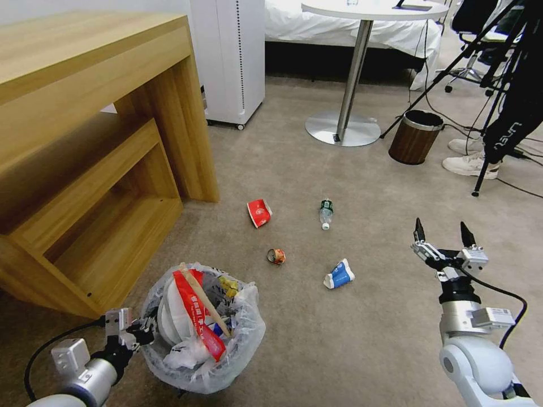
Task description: Pick up the trash bin and place the garbage on the floor into it.
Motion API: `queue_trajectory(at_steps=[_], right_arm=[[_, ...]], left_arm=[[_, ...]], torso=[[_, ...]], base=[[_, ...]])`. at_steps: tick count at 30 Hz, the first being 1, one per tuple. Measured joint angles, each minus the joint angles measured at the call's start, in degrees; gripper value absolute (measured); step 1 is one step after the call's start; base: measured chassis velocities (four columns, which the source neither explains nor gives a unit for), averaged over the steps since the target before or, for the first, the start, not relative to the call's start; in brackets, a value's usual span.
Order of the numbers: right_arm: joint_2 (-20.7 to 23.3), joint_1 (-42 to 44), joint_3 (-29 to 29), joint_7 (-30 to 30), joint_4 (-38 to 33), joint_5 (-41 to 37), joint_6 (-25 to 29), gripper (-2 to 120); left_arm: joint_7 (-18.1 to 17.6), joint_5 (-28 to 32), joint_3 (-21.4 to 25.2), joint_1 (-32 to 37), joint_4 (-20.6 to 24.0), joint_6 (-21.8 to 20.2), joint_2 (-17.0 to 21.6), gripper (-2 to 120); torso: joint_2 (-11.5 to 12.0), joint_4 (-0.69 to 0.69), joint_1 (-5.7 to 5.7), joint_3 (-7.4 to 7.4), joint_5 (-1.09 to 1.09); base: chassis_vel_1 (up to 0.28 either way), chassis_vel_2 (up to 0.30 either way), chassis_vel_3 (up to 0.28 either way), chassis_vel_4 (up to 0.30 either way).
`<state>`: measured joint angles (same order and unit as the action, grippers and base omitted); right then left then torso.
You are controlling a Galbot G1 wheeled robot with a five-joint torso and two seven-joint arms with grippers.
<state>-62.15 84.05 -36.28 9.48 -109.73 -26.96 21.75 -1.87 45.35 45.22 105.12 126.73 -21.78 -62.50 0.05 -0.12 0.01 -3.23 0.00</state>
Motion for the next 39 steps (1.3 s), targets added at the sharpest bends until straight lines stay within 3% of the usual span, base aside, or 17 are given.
queue_trajectory(at_steps=[39], right_arm=[[0.07, 0.28, 0.92, -0.71, 0.46, 0.85, 1.84, 100]], left_arm=[[-0.41, -0.08, 0.18, -0.37, -1.03, 0.23, -0.78, 0]], torso=[[0.0, 0.01, 0.0, -0.01, 0.01]], base=[[-0.12, 0.122, 0.119, -0.121]])
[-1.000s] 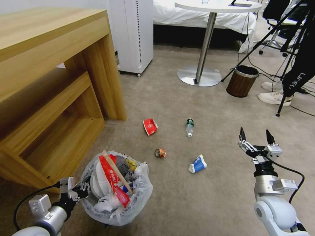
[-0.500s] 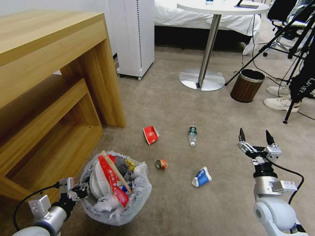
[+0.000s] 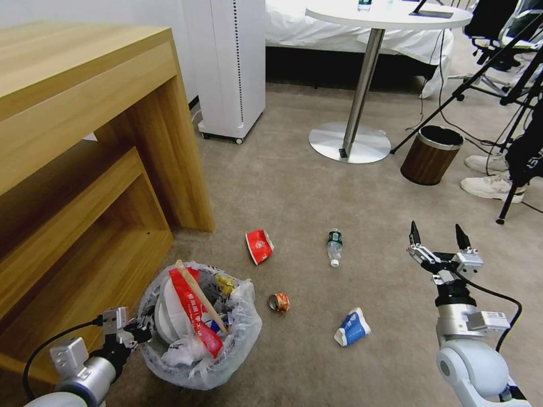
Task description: Pick up the trash bin and place the garbage on the floor into it.
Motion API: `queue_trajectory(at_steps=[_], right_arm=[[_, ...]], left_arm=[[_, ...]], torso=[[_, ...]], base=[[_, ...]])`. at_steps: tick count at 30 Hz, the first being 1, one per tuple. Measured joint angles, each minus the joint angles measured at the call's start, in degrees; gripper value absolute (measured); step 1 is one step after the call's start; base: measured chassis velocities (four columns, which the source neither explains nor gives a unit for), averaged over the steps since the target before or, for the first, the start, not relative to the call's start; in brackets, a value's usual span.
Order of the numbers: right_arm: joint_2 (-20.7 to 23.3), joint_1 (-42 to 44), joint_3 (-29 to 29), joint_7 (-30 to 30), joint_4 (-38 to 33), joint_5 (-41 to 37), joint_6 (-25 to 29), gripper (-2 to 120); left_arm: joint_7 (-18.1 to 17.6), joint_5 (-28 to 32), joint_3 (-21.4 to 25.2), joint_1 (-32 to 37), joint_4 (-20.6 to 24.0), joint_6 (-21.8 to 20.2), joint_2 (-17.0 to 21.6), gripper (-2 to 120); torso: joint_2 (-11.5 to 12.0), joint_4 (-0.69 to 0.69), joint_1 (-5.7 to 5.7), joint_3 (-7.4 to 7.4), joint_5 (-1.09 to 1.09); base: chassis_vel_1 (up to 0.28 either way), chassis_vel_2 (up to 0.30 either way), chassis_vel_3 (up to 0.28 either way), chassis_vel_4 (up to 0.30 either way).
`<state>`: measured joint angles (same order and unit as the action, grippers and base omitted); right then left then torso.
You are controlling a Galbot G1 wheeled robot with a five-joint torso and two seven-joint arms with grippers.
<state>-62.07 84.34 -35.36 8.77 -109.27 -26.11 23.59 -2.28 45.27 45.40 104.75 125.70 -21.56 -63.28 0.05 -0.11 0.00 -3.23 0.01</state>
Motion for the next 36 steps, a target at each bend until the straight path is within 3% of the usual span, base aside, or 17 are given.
queue_trajectory(at_steps=[10, 14, 18, 20, 22, 24, 26, 31, 36], right_arm=[[0.62, -0.11, 0.6, 0.3, 0.48, -0.25, 0.01, 100], [2.2, -0.39, 1.65, 3.13, 0.24, -1.19, -3.91, 100], [4.84, -0.29, 5.23, 10.25, -1.53, -7.99, -14.06, 100], [5.15, -0.36, 6.08, 11.95, -1.78, -10.14, -16.12, 100], [5.88, -0.88, 8.27, 17.44, -2.43, -18.29, -24.08, 100], [5.99, -1.18, 8.93, 18.93, -2.4, -20.22, -25.75, 100], [5.86, -3.28, 11.62, 24.94, -1.14, -27.78, -31.59, 100], [2.98, -7.53, 15.07, 30.93, 2.69, -34.93, -35.02, 100], [0.3, -10.47, 17.15, 33.2, 6.02, -38.54, -37.24, 97]], left_arm=[[0.18, -0.52, -0.21, 0.23, -0.22, 0.24, -0.56, 0], [0.25, -0.72, -0.3, 0.18, -0.38, 0.49, -0.91, 0], [0.56, -1.11, -0.55, 0.08, -0.53, 0.95, -1.5, 0], [0.66, -1.2, -0.61, 0.03, -0.63, 1.06, -1.63, 0], [0.82, -1.48, -0.78, -0.1, -0.99, 1.39, -1.95, 0], [0.85, -1.54, -0.84, -0.14, -1.06, 1.47, -2.03, 0], [0.93, -1.6, -1.01, -0.24, -1.16, 1.56, -2.31, 0], [0.94, -1.61, -1.11, -0.39, -1.39, 1.57, -2.57, 0], [0.94, -1.7, -1.17, -0.51, -1.69, 1.57, -2.78, 0]], torso=[[0.0, -0.01, 0.0, 0.0, 0.0], [0.0, 0.0, 0.0, 0.0, -0.02], [0.0, -0.01, 0.0, 0.0, -0.01], [0.0, 0.0, 0.0, 0.0, 0.0], [0.0, -0.01, 0.0, 0.0, 0.0], [0.0, -0.01, 0.0, 0.0, 0.0], [0.0, -0.01, 0.0, 0.0, 0.0], [0.0, -0.01, 0.0, 0.0, 0.0], [0.0, 0.0, 0.0, 0.0, -0.02]], base=[[-0.029, 0.03, 0.028, -0.028], [0.0, 0.0, 0.0, 0.0], [0.0, 0.0, 0.0, 0.0], [0.0, 0.0, 0.0, 0.0], [0.0, 0.0, 0.0, 0.0], [0.0, 0.0, 0.0, 0.0], [0.0, 0.0, 0.0, 0.0], [0.0, 0.0, 0.0, 0.0], [0.0, 0.0, 0.0, 0.0]])
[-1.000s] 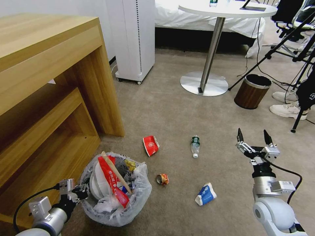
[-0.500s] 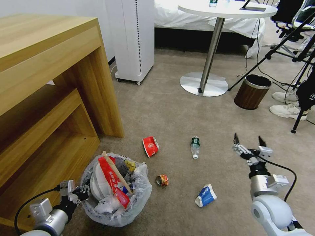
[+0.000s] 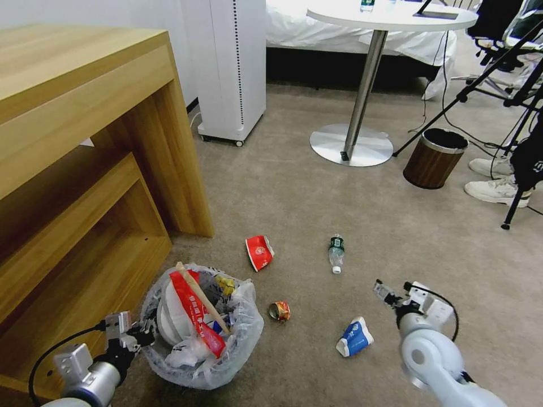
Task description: Pick up the trash bin and place the garbage on the floor into it.
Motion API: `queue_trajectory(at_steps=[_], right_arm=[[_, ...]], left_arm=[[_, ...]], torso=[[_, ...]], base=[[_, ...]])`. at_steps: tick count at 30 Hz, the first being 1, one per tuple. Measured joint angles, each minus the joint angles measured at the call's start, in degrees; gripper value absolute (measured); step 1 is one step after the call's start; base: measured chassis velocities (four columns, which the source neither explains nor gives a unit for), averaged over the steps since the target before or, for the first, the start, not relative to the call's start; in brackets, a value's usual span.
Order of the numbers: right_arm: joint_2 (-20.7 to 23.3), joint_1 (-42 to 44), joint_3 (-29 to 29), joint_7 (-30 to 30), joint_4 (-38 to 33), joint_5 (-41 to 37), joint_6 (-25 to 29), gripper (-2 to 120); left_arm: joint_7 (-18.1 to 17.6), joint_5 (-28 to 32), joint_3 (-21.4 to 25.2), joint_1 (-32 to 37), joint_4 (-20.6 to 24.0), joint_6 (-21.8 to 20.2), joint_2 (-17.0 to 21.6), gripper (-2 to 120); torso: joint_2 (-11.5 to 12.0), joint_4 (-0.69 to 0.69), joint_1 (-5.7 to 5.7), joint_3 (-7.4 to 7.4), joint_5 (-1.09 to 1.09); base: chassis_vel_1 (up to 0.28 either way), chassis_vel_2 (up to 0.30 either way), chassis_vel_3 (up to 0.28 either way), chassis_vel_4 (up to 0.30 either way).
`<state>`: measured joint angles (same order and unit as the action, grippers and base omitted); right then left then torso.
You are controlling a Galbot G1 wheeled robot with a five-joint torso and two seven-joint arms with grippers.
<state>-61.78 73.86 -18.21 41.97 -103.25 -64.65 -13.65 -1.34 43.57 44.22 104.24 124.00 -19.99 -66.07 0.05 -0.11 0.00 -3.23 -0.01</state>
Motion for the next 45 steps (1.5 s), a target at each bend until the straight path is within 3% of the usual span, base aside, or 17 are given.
queue_trajectory(at_steps=[13, 24, 40, 42, 45], right_arm=[[-8.67, -6.5, 7.6, 2.33, 13.27, -1.59, -2.36, 99], [-9.63, -1.91, 8.59, 3.78, 10.57, -0.64, -2.4, 99], [-11.53, -1.1, 9.14, 4.61, 13.29, 2.75, -1.26, 72], [-11.63, -1.06, 9.29, 4.58, 13.66, 3.47, -0.92, 57], [-11.54, -0.94, 9.32, 4.47, 13.75, 3.95, -0.74, 46]], left_arm=[[-0.48, -0.2, -0.78, -2.25, -2.05, 0.0, -1.06, 0], [-0.78, 0.17, -0.62, -3.32, -2.69, 0.0, -0.69, 0], [-0.85, 0.24, -0.77, -3.58, -3.11, 0.38, -0.45, 0], [-0.85, 0.27, -0.76, -3.49, -3.11, 0.41, -0.42, 0], [-0.85, 0.26, -0.72, -3.35, -3.13, 0.48, -0.46, 0]], torso=[[0.0, 0.0, 0.0, 0.0, 0.01], [0.0, -0.01, 0.0, 0.0, 0.02], [0.0, -0.01, 0.0, 0.0, 0.02], [0.0, -0.01, 0.0, 0.0, 0.02], [0.0, -0.01, 0.0, 0.0, 0.01]], base=[[0.0, 0.0, 0.0, 0.0], [0.0, 0.0, 0.0, 0.0], [0.0, 0.0, 0.0, 0.0], [0.0, 0.0, 0.0, 0.0], [0.0, 0.0, 0.0, 0.0]])
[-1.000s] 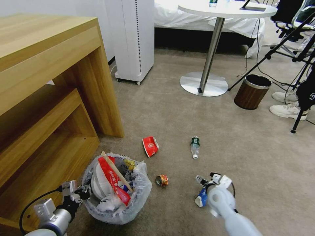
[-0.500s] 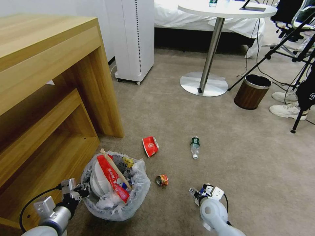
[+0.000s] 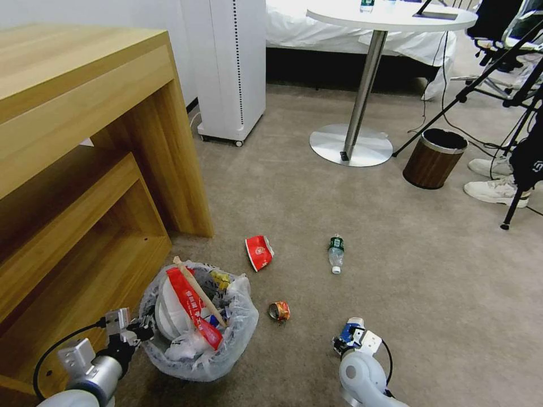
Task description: Pick up the trash bin and place the garbage on the floor into it.
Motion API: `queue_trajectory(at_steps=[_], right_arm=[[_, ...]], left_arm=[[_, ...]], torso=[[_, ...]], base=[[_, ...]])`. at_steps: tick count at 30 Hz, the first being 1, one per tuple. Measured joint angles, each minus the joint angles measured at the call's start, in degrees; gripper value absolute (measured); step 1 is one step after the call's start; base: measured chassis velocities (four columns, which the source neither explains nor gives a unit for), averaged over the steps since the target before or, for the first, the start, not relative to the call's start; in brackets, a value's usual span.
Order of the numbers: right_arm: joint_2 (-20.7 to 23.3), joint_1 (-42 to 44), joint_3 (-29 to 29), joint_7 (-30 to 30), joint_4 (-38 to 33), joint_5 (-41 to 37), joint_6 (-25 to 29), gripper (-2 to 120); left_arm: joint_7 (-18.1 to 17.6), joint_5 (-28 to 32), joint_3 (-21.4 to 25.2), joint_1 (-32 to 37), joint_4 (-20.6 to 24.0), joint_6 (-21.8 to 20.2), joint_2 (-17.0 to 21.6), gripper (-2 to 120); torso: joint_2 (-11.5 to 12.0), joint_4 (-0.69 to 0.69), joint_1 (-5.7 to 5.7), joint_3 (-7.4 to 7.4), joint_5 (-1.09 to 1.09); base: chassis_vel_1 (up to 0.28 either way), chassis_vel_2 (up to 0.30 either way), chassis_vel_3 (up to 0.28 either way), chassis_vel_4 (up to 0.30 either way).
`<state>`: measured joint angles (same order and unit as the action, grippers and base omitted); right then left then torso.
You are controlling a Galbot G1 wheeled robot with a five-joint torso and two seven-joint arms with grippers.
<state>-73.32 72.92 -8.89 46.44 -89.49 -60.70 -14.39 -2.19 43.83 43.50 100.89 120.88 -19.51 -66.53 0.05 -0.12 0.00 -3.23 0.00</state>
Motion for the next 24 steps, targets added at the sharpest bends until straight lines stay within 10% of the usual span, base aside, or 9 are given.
queue_trajectory(at_steps=[11, 24], right_arm=[[0.67, 1.1, -0.11, -2.54, 1.34, 3.42, 1.95, 8], [9.39, 4.9, -1.62, -15.49, -8.59, 9.48, 13.21, 6]], left_arm=[[0.15, -0.32, -0.19, 0.28, -0.18, 0.4, -0.51, 0], [0.11, -0.03, -0.11, -0.19, -0.18, 0.4, -0.17, 0]], torso=[[0.0, 0.02, 0.0, 0.0, -0.01], [0.0, 0.0, 0.0, 0.0, 0.0]], base=[[0.0, 0.0, 0.0, 0.0], [0.0, 0.0, 0.0, 0.0]])
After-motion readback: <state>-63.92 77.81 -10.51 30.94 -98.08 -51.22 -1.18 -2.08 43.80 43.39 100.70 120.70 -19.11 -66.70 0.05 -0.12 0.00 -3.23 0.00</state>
